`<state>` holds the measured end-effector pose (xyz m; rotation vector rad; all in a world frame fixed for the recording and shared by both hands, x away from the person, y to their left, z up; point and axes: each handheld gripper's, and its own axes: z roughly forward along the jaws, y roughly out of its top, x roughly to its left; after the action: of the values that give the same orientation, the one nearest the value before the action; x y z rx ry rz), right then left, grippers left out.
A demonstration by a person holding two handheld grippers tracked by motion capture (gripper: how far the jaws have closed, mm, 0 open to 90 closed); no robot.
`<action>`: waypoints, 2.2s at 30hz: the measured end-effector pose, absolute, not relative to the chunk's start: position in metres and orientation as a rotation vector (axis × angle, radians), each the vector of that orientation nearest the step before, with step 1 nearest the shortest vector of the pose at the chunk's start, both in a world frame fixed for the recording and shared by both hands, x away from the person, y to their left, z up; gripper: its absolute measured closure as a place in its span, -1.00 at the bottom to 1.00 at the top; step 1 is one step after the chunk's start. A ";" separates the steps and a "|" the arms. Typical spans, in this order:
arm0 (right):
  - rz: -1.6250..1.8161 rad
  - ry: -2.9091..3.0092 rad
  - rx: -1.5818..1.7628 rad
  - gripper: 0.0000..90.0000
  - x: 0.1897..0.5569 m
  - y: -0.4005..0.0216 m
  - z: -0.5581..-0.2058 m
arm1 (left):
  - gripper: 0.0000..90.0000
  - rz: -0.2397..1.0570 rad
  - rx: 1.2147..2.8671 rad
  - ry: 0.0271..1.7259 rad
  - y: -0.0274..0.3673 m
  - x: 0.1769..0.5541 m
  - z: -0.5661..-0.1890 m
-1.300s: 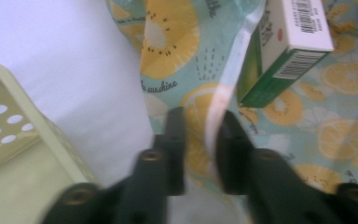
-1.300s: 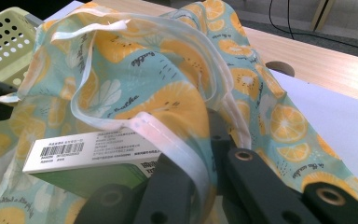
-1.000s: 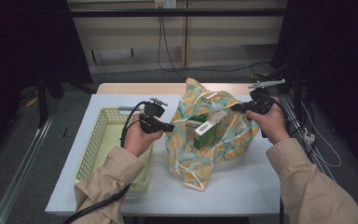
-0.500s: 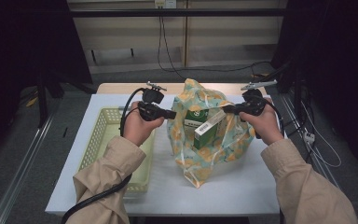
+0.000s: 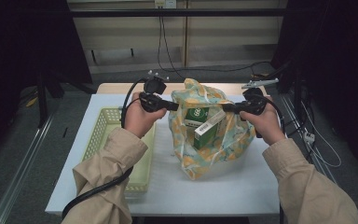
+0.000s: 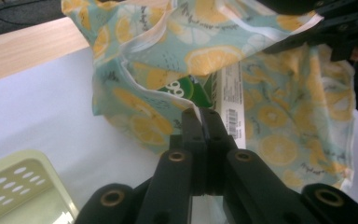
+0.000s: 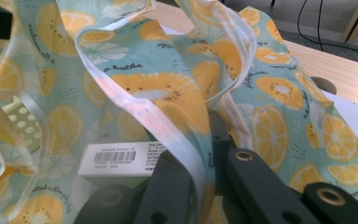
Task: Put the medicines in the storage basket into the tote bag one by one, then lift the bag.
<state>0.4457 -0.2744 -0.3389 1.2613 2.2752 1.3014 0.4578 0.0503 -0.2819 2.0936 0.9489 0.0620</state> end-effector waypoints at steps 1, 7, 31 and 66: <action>1.305 2.279 1.259 0.99 0.446 -0.274 -0.339 | 1.00 0.062 2.097 0.947 0.051 0.459 -0.279; 1.312 2.276 1.248 0.99 0.447 -0.273 -0.335 | 1.00 0.072 2.102 0.950 0.051 0.460 -0.268; 1.356 2.217 1.157 0.99 0.442 -0.266 -0.278 | 1.00 0.136 2.100 0.941 0.046 0.464 -0.201; 1.416 2.224 1.101 0.99 0.445 -0.255 -0.258 | 1.00 0.196 2.071 0.945 0.053 0.481 -0.161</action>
<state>0.4450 -0.2547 -0.2575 1.1008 2.2242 1.4158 0.4810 0.0530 -0.1615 2.0714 0.9448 0.1957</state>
